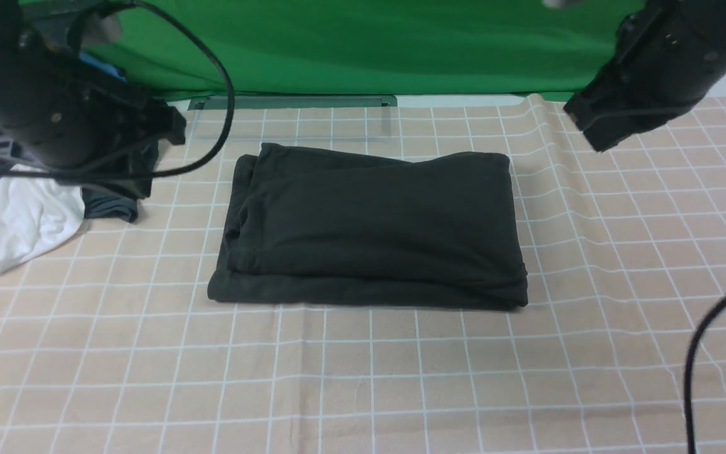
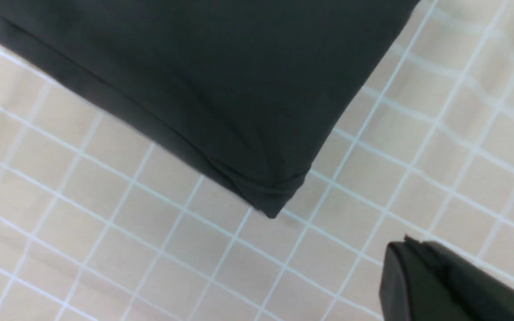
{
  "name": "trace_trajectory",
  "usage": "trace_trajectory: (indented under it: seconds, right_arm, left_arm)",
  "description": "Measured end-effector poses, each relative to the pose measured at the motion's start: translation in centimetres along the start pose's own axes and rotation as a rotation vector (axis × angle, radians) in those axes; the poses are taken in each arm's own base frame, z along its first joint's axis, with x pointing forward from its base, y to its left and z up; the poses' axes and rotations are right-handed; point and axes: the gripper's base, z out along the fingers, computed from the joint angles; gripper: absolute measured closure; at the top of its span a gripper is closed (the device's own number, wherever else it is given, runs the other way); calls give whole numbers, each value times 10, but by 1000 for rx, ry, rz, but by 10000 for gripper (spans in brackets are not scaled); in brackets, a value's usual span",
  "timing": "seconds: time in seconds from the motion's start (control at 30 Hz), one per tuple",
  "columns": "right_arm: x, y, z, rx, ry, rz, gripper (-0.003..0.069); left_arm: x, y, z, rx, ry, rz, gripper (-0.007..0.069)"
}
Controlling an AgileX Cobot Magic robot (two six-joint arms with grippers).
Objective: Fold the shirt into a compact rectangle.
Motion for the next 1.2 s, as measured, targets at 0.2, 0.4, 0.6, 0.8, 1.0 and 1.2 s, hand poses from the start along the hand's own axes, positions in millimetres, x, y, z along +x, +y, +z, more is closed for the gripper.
trace_trajectory:
  seconds: [0.2,0.4,0.6,0.8,1.0,1.2]
  right_arm:
    - [28,5,-51,28,-227,2,621]
    - [73,12,-94,68,-536,-1,621]
    - [137,20,-130,115,-908,-6,621]
    - [213,27,-142,169,-1323,-8,621]
    - [267,32,-130,194,-1536,-9,621]
    - [281,33,-128,199,-1580,-10,596]
  left_arm:
    - [49,2,-7,48,-5,-18,606]
    - [97,8,-23,76,-153,-30,606]
    - [136,12,-50,121,-417,-35,606]
    - [177,19,-67,154,-708,-29,606]
    - [203,25,-66,171,-856,-28,606]
    - [205,26,-67,172,-896,-27,606]
